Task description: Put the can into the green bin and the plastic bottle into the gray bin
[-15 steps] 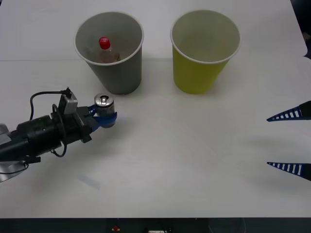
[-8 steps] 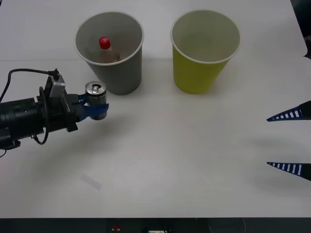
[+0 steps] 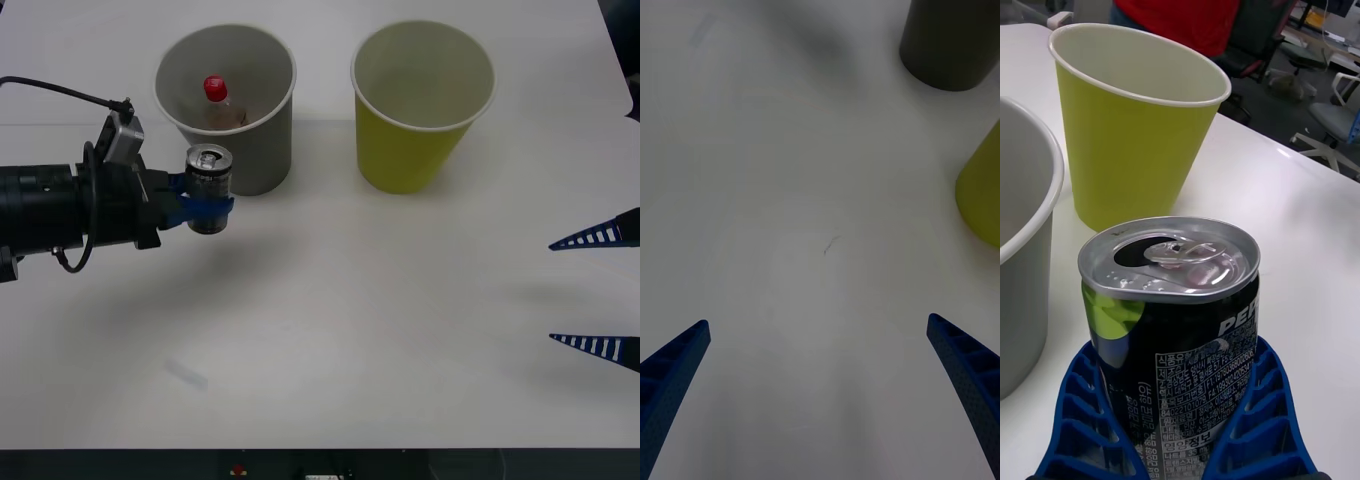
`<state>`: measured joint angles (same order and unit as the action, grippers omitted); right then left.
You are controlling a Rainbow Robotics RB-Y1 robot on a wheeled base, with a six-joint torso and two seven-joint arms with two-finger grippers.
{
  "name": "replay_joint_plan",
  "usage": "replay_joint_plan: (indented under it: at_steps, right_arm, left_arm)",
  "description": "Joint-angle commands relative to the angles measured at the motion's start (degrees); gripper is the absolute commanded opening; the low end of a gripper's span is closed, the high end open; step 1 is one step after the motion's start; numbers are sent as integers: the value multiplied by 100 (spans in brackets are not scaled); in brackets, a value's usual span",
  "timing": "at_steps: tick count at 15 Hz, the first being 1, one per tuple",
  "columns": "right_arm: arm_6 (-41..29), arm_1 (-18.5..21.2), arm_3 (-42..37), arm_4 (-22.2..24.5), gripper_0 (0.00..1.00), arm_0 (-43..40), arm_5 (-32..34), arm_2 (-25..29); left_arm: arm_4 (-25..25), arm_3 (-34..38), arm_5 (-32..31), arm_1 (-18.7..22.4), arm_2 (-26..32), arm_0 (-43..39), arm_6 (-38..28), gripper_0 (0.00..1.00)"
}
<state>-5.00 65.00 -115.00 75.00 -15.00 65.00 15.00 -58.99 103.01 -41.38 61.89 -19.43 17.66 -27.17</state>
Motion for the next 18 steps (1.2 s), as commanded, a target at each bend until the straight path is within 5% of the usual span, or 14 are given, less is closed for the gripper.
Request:
replay_joint_plan:
  at_steps: [1,12,18]
  right_arm:
    - [0,0,0,0,100,0,0,0]
    - [0,0,0,0,100,0,0,0]
    - [0,0,0,0,100,0,0,0]
  left_arm:
    - [-1018,273,-617,-309,511,133,-1194,0]
    - [-3752,659,-2207,-1733,660,2005,-4508,0]
    - [-5263,405,-3412,-2779,660,3200,-4956,0]
